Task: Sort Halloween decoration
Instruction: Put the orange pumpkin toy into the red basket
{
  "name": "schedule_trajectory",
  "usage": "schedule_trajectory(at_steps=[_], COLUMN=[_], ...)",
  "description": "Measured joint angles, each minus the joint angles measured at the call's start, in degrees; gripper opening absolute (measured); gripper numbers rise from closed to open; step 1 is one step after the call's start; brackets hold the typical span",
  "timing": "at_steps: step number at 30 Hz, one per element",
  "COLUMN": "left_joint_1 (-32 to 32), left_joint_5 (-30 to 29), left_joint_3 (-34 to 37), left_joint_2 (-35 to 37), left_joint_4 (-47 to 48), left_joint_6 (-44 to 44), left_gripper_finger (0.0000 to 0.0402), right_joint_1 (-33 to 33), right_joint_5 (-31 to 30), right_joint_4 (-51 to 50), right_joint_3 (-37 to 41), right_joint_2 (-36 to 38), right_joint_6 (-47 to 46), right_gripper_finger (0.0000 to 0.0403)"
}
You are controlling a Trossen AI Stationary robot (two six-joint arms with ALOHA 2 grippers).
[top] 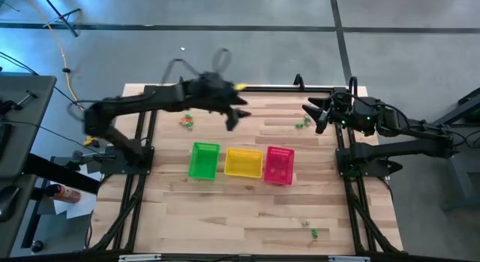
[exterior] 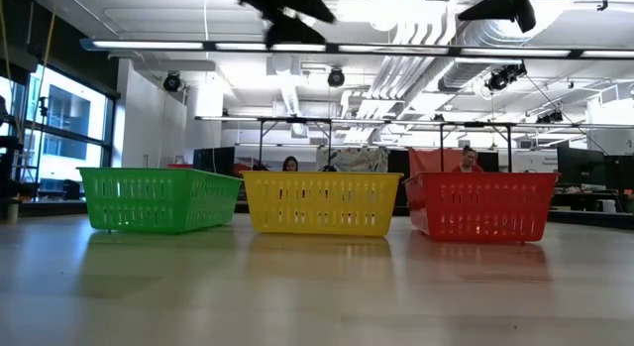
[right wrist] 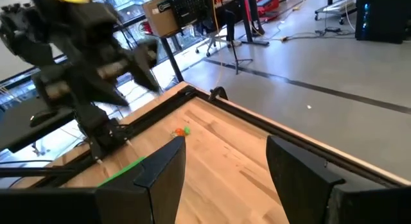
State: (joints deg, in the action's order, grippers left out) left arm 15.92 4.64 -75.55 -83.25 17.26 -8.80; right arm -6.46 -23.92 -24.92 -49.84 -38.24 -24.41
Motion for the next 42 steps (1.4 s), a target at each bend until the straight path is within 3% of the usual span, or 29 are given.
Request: schedule_trajectory(at_steps=[6,9,13,19,25,29,33,38,42], left_joint_1=[-1.6,-1.6,-1.1,-0.9,1.4,8.2,17.0,25.0,28.5], left_joint_5=[-8.1,-12.3,-13.0,-13.3,-19.0,-21.0,-18.7,-11.9,-11.4], left_joint_3=[16.9,20.3,21.0,20.9,20.9,20.9,22.9,27.6,29.3], left_joint_2=[15.3,19.4,21.0,20.9,20.9,19.2,15.5,9.5,3.9], left_joint_4=[-10.7,-11.4,-11.0,-8.6,2.7,19.7,30.9,31.8,29.6], left_joint_6=[-4.9,-6.1,-6.2,-6.1,-10.3,-17.7,-18.1,-16.6,-11.2], left_gripper_finger=[0.0223,0.0223,0.0223,0.0223,0.0222,0.0222,0.0223,0.0223,0.0223], right_joint_1=[0.0,0.0,0.0,0.0,0.0,0.0,0.0,0.0,0.0], right_joint_5=[0.0,0.0,0.0,0.0,0.0,0.0,-1.6,-6.5,-8.6], right_joint_4=[-0.1,-0.1,-0.1,-0.1,-0.2,-0.6,-0.6,-0.6,-0.6], right_joint_3=[0.0,0.0,0.0,0.0,0.0,0.0,0.0,0.0,0.0], right_joint_2=[0.0,0.0,0.0,0.0,0.0,0.0,-0.3,-1.4,-3.6], right_joint_6=[-1.1,-1.1,-1.3,-2.3,-3.1,-4.1,-5.5,-9.5,-13.0], right_gripper_finger=[0.0212,0.0212,0.0212,0.0212,0.0212,0.0212,0.0212,0.0212,0.0212])
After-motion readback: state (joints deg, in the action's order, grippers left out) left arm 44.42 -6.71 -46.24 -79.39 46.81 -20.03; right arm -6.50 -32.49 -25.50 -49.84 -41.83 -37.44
